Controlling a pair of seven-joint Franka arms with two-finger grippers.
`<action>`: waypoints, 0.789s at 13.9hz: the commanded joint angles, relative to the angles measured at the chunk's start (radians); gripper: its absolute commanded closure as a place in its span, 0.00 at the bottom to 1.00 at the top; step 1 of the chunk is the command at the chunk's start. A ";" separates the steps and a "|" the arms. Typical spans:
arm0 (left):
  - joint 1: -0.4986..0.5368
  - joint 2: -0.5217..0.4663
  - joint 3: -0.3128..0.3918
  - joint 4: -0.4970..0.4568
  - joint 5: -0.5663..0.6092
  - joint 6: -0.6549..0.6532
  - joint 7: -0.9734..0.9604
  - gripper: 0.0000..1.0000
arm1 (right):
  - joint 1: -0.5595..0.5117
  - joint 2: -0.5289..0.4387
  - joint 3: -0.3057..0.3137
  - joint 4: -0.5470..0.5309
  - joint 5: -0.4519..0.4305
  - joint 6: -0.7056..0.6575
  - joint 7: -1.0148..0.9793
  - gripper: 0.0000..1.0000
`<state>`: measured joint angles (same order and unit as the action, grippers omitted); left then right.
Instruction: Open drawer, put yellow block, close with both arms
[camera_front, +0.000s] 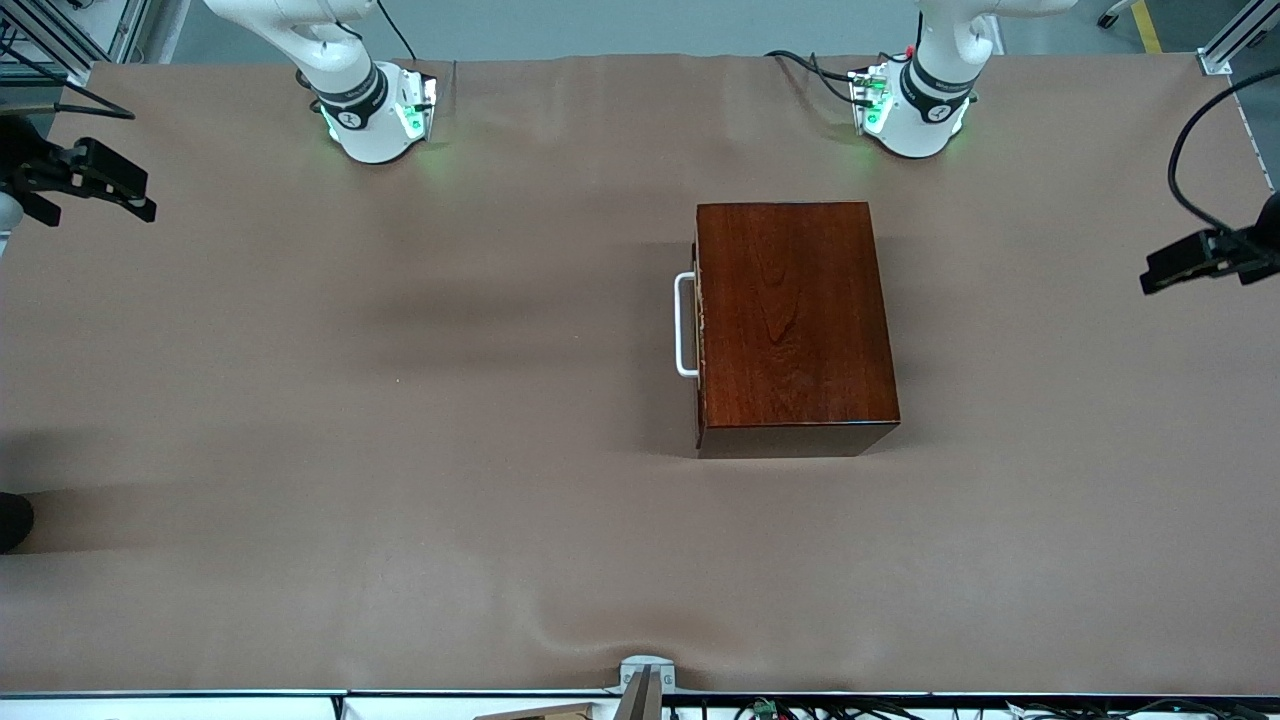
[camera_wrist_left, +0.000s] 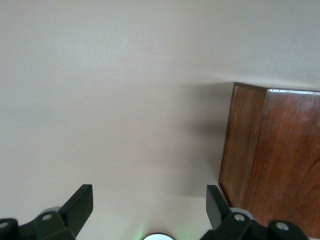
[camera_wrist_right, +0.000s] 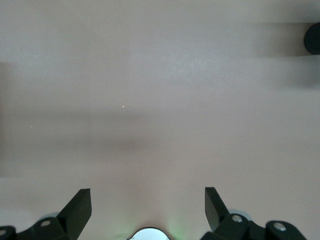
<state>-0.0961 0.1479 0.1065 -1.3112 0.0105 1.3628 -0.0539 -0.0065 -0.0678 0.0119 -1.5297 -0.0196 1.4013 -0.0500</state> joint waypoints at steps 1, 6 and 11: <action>0.053 -0.189 -0.072 -0.245 -0.012 0.087 0.016 0.00 | -0.027 -0.006 0.013 -0.001 0.021 -0.002 -0.013 0.00; 0.070 -0.333 -0.128 -0.408 -0.006 0.147 0.006 0.00 | -0.027 -0.006 0.013 -0.001 0.021 -0.004 -0.013 0.00; 0.065 -0.300 -0.134 -0.333 0.002 0.140 -0.001 0.00 | -0.027 -0.006 0.013 -0.001 0.021 -0.002 -0.013 0.00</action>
<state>-0.0475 -0.1684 -0.0106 -1.6754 0.0105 1.4955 -0.0569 -0.0067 -0.0678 0.0115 -1.5298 -0.0196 1.4013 -0.0500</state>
